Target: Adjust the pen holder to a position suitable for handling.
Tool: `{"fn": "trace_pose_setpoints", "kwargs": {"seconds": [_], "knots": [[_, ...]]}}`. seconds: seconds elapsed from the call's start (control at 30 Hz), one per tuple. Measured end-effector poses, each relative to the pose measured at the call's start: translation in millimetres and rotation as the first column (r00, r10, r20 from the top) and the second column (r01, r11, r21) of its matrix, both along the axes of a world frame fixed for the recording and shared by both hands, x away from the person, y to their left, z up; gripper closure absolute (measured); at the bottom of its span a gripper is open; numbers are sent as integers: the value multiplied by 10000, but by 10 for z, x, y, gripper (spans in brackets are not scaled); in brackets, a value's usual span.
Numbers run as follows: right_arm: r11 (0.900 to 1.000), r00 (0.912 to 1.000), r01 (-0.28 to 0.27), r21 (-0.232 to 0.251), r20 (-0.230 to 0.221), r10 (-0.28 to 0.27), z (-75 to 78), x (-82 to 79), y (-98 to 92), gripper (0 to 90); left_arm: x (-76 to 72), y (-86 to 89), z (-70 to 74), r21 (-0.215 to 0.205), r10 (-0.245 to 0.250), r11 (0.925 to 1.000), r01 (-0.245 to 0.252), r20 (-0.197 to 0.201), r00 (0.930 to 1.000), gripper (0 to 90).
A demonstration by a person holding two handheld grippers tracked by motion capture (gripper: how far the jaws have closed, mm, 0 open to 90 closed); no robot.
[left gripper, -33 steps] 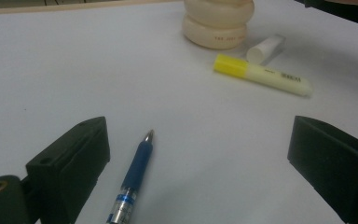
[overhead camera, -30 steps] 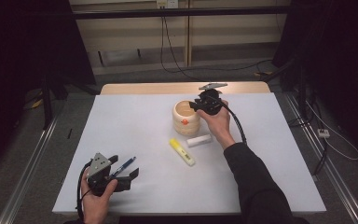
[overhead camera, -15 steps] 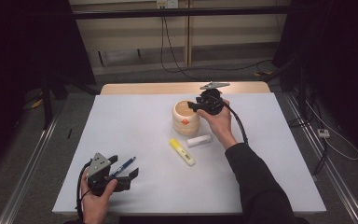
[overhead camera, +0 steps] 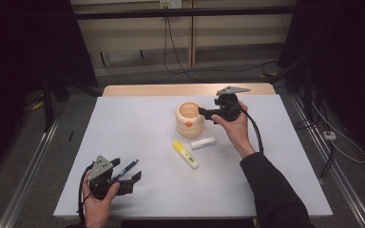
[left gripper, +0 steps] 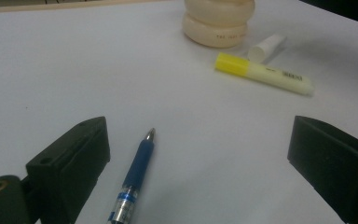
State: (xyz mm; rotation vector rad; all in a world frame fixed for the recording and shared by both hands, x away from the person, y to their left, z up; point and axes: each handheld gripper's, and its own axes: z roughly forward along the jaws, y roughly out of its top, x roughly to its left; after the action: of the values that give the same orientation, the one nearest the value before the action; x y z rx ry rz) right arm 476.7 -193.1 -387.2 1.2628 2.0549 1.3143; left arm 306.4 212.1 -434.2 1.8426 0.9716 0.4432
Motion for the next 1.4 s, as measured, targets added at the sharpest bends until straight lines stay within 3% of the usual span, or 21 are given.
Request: {"fn": "trace_pose_setpoints", "kwargs": {"seconds": [0.33,0.77,0.97,1.07,1.4], "knots": [[9995,9996,-289,82,-12,290,-49,-245,-137,89,0,4,-1,11,14,10000,-14,8,10000,57],[9976,9972,-685,-109,-308,682,-107,-501,-258,78,7,33,-17,-85,75,9999,-76,-116,9999,57],[9972,9969,-751,15,-213,751,-137,-626,-345,76,-1,41,-14,-147,85,9999,-87,-101,9999,57],[9980,9980,-634,-33,-33,634,-137,-694,-384,77,0,35,-12,-158,98,9998,-100,-105,9999,57],[9975,9981,-619,-329,-36,618,-192,-875,-480,78,-10,28,-3,-72,97,9999,-98,-54,9999,59]]}}
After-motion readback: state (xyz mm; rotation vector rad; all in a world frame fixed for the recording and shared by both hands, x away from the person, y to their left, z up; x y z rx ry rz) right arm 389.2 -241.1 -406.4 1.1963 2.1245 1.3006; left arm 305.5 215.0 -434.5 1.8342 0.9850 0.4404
